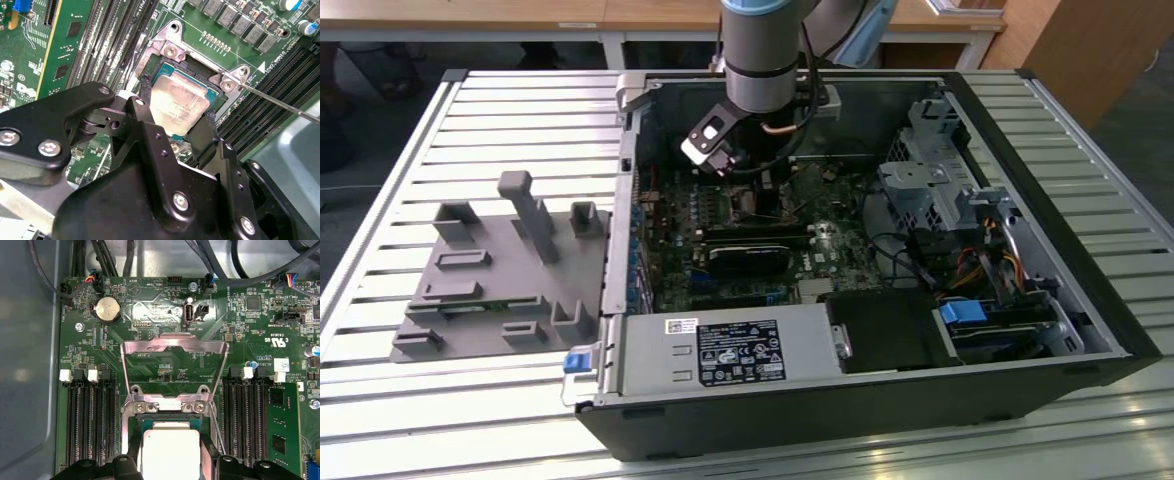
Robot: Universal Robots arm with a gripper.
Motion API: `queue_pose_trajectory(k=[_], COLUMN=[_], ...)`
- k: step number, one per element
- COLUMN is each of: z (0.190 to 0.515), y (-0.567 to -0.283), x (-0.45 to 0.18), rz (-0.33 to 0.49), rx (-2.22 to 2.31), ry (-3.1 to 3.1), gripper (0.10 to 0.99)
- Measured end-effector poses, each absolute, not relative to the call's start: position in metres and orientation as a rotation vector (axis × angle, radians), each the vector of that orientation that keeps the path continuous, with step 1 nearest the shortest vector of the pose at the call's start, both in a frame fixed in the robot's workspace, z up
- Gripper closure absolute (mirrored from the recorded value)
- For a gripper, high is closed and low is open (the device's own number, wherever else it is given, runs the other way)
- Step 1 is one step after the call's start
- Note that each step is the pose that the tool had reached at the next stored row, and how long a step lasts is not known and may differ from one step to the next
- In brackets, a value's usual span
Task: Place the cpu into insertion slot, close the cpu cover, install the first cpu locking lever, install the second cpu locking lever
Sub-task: 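Place the cpu into insertion slot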
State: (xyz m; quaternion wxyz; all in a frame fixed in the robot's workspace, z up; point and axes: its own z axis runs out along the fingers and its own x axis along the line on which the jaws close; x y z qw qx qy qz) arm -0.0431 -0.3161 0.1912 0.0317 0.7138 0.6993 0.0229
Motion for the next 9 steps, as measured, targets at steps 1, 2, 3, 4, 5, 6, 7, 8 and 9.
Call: queue_pose_trajectory(k=[1,2,3,4,5,6,7,8,9], z=[0.1911,0.1910,0.1911,0.1911,0.1911,0.1910,0.1909,0.1907,0.1908], y=[-0.3160,-0.3160,-0.3160,-0.3160,-0.3160,-0.3160,-0.3159,-0.3158,-0.3158], x=[-0.0431,-0.0431,-0.0431,-0.0431,-0.0431,-0.0431,-0.0430,-0.0430,-0.0430], rz=[0.071,0.071,0.071,0.071,0.071,0.071,0.071,0.072,0.072], rx=[2.198,2.198,2.198,2.198,2.198,2.198,2.198,2.198,2.198], ry=[2.154,2.153,2.153,2.153,2.153,2.153,2.153,2.153,2.153], gripper=[0.545,0.545,0.545,0.545,0.545,0.545,0.533,0.533,0.533])
